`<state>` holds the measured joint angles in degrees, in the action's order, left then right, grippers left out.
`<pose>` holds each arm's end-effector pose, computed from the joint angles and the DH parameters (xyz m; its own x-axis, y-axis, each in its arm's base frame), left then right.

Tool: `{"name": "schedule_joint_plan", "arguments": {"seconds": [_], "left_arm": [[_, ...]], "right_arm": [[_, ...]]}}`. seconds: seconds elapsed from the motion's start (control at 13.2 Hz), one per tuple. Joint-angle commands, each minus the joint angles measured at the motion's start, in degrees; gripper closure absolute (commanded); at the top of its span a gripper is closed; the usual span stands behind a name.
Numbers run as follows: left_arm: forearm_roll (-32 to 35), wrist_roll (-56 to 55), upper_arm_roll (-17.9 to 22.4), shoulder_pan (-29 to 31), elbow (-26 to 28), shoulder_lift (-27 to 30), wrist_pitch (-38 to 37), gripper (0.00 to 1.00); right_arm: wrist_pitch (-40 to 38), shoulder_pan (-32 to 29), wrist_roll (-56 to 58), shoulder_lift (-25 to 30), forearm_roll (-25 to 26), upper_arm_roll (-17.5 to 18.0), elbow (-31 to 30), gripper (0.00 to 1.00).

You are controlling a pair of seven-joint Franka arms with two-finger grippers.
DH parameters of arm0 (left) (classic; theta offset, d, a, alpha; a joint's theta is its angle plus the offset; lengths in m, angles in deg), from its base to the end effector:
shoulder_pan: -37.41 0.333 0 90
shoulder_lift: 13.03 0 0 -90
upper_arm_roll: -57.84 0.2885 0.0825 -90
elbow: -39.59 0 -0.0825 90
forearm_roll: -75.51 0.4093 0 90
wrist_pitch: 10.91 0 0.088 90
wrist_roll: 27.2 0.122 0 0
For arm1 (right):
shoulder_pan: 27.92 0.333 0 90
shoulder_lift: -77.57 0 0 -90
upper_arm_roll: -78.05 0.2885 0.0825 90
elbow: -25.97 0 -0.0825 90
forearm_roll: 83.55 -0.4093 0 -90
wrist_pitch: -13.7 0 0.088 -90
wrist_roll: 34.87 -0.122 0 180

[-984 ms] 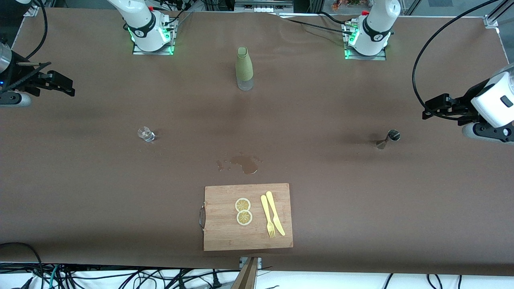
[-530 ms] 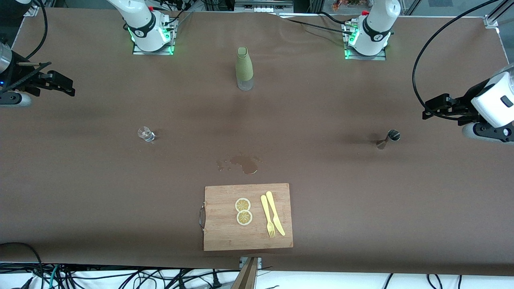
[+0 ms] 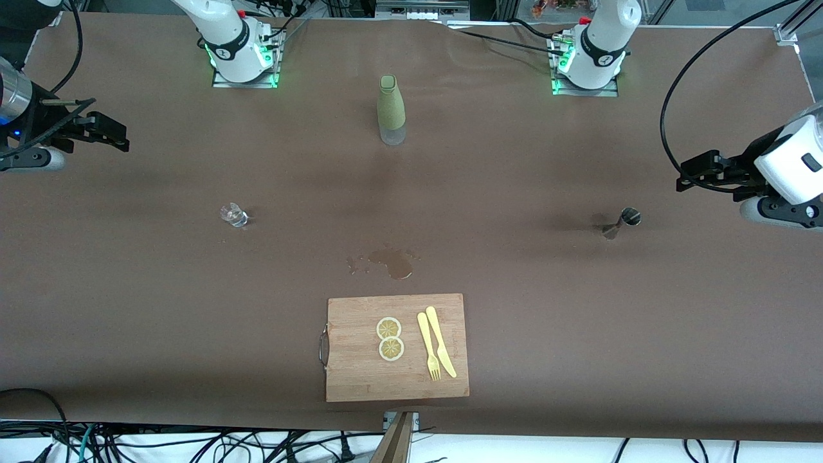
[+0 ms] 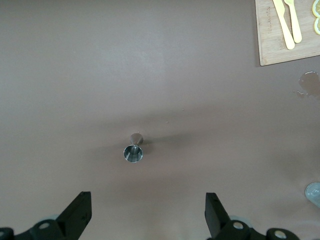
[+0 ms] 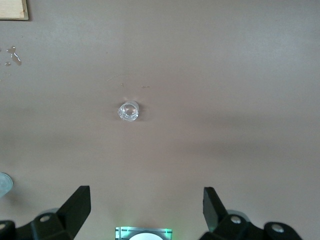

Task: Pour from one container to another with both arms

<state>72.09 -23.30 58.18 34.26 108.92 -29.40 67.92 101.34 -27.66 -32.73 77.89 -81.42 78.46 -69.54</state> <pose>0.6340 -0.0398 0.5681 0.9851 -0.1279 -0.1151 -0.1209 -0.9905 0.0658 0.5672 0.0020 0.5347 0.9900 0.0474 -0.1327 0.0521 -0.9981 0.0321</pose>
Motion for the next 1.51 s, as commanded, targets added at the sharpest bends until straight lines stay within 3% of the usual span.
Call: {"name": "schedule_joint_plan", "arguments": {"seconds": [0.0,0.53,0.68,0.83,1.06,1.21,1.44], "left_arm": [[1.8,0.1,-0.2,-0.3,-1.4,-0.2,0.0,0.00],[1.7,1.1,0.7,-0.1,-1.0,-0.2,0.2,0.00],[1.4,8.5,2.3,-0.2,-0.8,-0.2,0.1,0.00],[0.9,17.1,5.1,-0.1,-0.4,-0.3,0.1,0.00],[-5.8,24.6,10.9,0.2,0.5,-0.4,-0.2,0.00],[-10.1,33.0,13.8,0.4,1.4,-0.4,-0.3,0.00],[-21.3,45.8,20.8,0.6,5.5,-0.7,-0.4,0.00]], "right_arm": [[-0.9,-0.2,-0.5,-0.5,0.3,0.1,0.8,0.00],[-0.9,-0.2,0.2,-0.5,0.2,0.0,0.8,0.00],[-0.8,-0.3,0.1,-1.1,0.2,-0.1,0.8,0.00],[-1.0,-0.4,0.1,-1.3,0.0,-0.3,0.8,0.00],[-3.0,-1.0,5.9,-1.5,-1.1,-1.3,0.7,0.00],[-4.7,-1.2,16.3,-3.1,-8.8,-4.1,0.8,0.00],[-6.4,-2.2,33.0,-6.3,-12.0,-8.3,0.6,0.00]]}}
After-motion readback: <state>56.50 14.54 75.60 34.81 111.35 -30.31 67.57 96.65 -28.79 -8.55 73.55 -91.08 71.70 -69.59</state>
